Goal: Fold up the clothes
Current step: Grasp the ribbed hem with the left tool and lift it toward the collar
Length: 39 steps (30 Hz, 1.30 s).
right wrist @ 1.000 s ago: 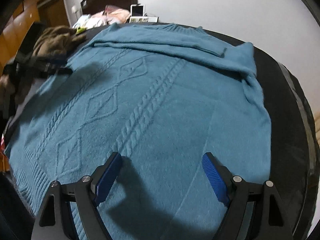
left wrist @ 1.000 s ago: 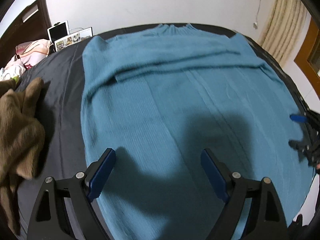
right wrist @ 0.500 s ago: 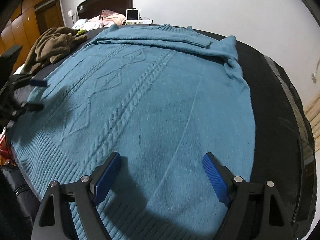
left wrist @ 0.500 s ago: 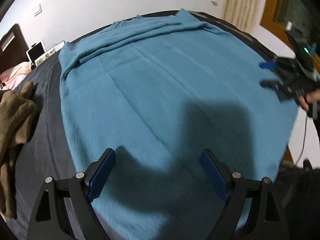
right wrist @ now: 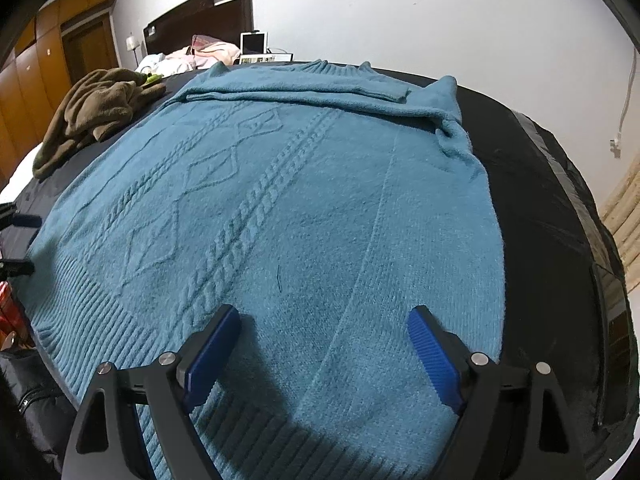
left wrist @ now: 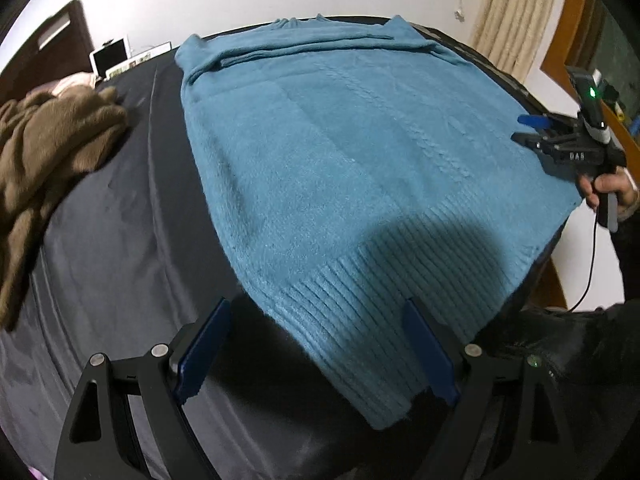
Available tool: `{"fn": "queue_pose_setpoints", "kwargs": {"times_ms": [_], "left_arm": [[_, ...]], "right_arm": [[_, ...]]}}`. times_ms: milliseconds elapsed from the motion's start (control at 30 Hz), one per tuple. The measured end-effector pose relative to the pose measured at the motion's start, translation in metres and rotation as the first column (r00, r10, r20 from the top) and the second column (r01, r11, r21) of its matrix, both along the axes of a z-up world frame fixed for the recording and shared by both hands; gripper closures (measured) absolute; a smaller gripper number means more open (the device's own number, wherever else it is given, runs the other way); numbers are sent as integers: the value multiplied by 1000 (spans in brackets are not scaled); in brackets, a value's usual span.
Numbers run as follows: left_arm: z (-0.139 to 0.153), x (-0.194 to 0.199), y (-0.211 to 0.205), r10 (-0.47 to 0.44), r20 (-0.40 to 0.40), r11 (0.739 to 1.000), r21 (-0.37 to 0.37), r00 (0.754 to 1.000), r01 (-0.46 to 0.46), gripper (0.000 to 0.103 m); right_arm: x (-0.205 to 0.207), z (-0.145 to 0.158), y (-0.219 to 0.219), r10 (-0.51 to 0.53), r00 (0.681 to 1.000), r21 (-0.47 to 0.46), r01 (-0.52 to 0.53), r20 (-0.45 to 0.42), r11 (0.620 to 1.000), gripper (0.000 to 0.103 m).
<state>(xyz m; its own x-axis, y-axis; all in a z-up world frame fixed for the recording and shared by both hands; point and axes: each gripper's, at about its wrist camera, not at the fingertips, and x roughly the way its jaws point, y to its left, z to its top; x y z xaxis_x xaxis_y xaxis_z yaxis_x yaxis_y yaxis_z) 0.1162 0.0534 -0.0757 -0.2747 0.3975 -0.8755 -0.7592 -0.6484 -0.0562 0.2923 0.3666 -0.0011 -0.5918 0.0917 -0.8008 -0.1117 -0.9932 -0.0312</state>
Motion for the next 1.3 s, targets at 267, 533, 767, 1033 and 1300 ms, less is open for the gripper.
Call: {"fn": "queue_pose_setpoints", "kwargs": {"times_ms": [267,533,767,1033,1300], "left_arm": [[-2,5,1,13,17,1000,18,1000,-13,13],[0,13,3,34,84,996,74,996,-41,10],[3,14,20,15,138,990,140,990,-35,10],[5,6,16,39,204,977,199,978,-81,10],[5,3,16,32,202,971,226,979,-79,11]], "right_arm": [[5,-1,-2,-13,1000,5,13,-23,1000,15],[9,-1,-2,-18,999,5,19,-44,1000,15],[41,13,22,-55,994,-147,41,-94,988,15],[109,15,65,-236,969,-330,201,-70,922,15],[102,4,16,-114,993,-226,107,-19,968,14]]}}
